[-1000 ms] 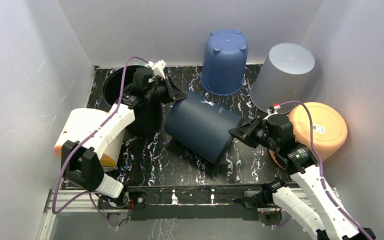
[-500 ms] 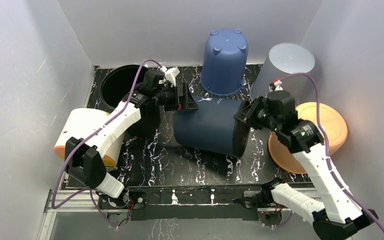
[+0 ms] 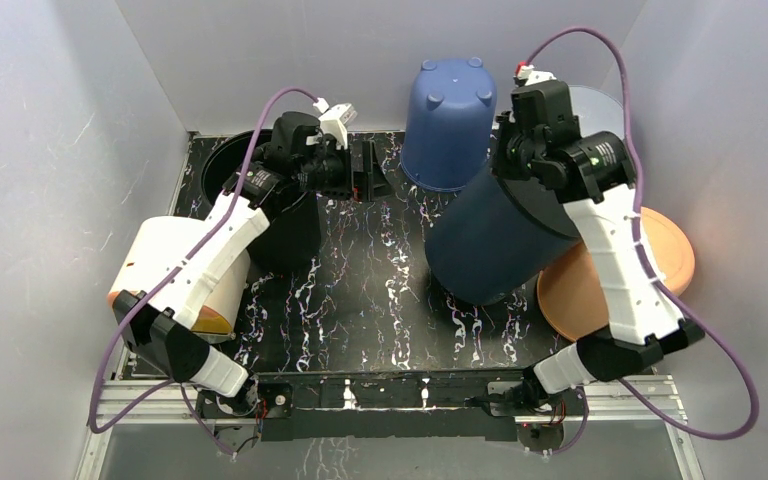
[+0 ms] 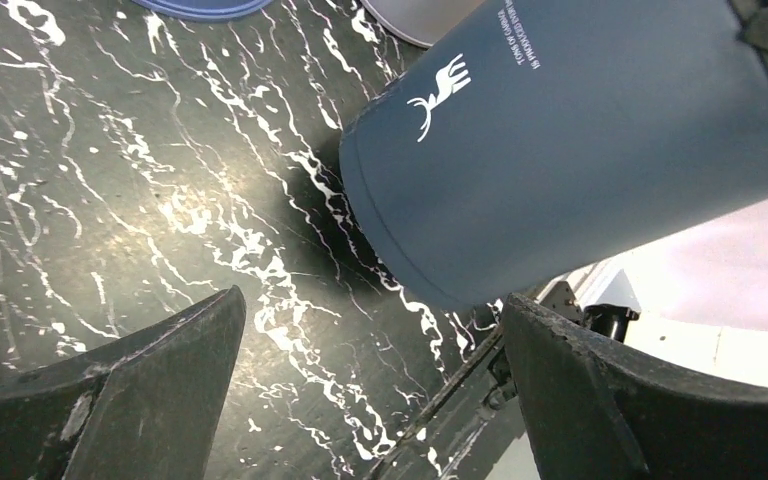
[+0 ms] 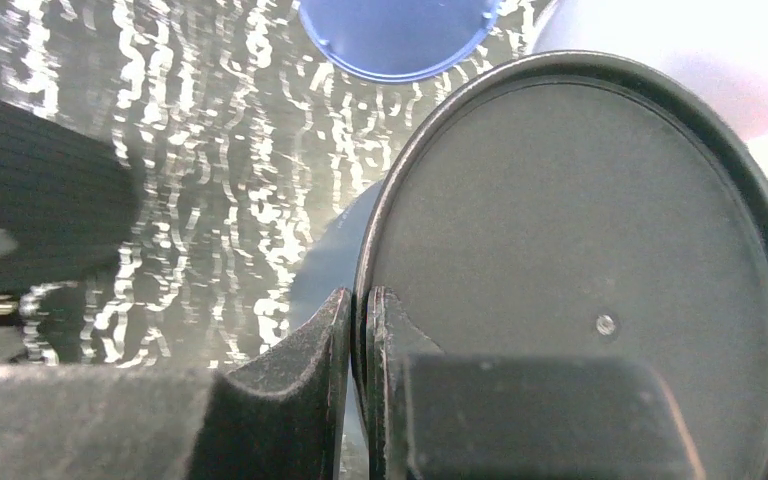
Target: Turn the large container upside down
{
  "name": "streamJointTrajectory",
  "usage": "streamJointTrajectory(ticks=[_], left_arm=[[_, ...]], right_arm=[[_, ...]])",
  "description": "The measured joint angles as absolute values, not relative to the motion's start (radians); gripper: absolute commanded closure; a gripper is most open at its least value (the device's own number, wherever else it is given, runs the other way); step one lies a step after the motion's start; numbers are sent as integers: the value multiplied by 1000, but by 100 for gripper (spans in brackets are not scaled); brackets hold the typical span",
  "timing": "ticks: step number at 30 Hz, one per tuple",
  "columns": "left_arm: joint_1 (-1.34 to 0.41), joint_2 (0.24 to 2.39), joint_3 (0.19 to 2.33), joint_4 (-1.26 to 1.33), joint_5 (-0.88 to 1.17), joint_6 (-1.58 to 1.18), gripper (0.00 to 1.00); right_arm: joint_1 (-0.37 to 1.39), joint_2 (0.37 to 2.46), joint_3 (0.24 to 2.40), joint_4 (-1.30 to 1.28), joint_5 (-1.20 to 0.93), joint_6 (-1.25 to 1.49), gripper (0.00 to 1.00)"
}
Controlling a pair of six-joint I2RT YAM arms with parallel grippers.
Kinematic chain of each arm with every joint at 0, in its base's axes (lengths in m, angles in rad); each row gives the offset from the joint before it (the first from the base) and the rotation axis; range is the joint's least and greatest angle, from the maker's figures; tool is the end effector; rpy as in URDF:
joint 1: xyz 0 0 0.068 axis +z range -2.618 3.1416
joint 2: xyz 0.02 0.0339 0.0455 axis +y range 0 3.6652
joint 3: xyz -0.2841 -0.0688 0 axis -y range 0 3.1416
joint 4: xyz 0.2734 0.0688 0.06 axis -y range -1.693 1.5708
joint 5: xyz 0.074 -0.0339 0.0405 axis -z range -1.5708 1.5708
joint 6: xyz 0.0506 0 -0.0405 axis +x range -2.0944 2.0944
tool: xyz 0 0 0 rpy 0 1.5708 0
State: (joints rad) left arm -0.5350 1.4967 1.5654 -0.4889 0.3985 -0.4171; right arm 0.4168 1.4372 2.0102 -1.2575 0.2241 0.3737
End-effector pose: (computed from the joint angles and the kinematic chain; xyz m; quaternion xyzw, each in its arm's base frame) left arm 0.3150 -0.2095 0.4262 0.1560 0.8147 -0.3920 0.3979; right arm 0.2559 0.1010 0.5157 0.0286 0.8986 0.0708 0.4321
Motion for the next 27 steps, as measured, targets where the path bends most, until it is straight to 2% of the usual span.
streamJointTrajectory(ticks=[5,15,21,27], left_arm=[[-535,1474,1599,-545,338,-384,2],[-535,1465,1719,-652,208,-353,2],[-525,1453,1819,-718,104,-341,2],[-479,1456,1821,-778,85,-362,2]], right_arm=[[473,1494,2025,-1304,315,303,100],[759,1442,1757,-1094,414,305,100],[801,1453,1652,-1053,426,313,100],[805,1465,1616,-1057,532,319,100]])
